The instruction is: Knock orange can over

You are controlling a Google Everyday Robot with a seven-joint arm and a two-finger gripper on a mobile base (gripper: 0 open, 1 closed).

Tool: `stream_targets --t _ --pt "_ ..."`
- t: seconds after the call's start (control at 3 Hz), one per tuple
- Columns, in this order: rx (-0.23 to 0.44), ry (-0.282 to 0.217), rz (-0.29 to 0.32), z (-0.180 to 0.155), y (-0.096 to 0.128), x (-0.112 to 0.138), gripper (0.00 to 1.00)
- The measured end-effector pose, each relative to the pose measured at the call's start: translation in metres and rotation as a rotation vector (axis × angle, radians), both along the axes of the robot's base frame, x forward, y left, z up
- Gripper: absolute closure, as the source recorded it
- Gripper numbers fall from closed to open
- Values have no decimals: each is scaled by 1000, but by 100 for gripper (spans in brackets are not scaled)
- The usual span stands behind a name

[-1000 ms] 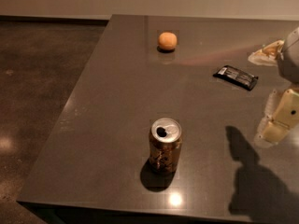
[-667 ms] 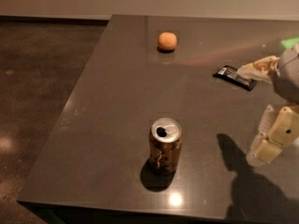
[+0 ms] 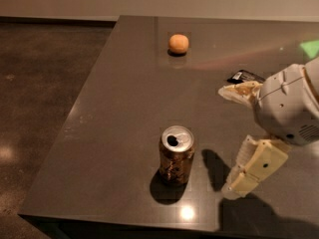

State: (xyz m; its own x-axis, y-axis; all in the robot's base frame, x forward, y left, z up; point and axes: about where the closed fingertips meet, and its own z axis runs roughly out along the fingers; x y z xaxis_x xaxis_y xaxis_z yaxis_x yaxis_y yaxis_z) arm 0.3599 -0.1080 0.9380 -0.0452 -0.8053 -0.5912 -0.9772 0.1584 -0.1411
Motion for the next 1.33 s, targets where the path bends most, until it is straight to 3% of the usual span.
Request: stream_targets --t 0.67,1.33 --pt "64 -10 -4 -19 45 0 0" --pt "121 5 -14 -37 72 -4 0"
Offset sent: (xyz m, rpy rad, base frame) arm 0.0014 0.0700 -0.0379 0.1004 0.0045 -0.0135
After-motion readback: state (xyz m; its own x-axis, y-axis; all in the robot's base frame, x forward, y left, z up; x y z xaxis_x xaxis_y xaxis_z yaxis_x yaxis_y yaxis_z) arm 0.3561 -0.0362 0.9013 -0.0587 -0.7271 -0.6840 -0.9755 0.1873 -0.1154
